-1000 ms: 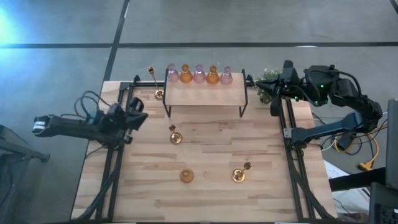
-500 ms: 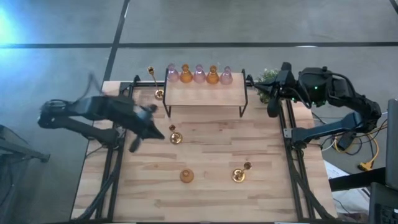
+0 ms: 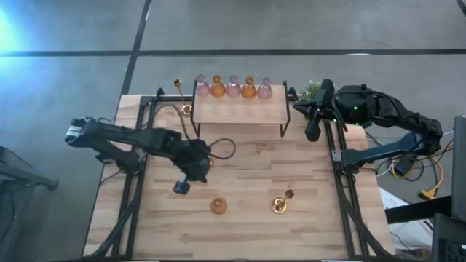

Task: Pick & Place candle stick holders
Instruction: Put the yellow glass candle holder on the shelf aligned with the other glass candle holders

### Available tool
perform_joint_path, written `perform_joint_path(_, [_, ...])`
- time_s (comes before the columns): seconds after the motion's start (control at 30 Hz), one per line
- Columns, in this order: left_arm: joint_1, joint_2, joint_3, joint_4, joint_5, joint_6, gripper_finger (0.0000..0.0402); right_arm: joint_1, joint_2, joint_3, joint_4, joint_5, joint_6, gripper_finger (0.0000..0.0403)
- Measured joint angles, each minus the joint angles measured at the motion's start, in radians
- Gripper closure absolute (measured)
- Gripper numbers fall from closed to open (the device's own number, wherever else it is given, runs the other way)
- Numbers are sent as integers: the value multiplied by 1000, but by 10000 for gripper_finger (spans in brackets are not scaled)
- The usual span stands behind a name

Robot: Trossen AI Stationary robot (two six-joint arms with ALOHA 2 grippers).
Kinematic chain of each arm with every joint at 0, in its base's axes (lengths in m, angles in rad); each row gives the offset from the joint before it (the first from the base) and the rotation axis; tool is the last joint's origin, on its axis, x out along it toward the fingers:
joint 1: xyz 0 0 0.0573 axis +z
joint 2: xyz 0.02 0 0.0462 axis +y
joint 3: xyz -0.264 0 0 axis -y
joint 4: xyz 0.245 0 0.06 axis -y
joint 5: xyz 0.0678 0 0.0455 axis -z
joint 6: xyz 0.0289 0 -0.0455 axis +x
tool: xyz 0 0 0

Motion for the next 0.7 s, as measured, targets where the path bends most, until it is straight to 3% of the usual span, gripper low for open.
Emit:
perform_joint_path(0.37, [-17, 143, -1, 60, 24, 230, 401, -36, -14, -34, 0, -2, 9, 394])
perform_joint_path(0.7, [-54, 213, -2, 147, 85, 345, 401, -54, -15, -34, 1, -4, -9, 394])
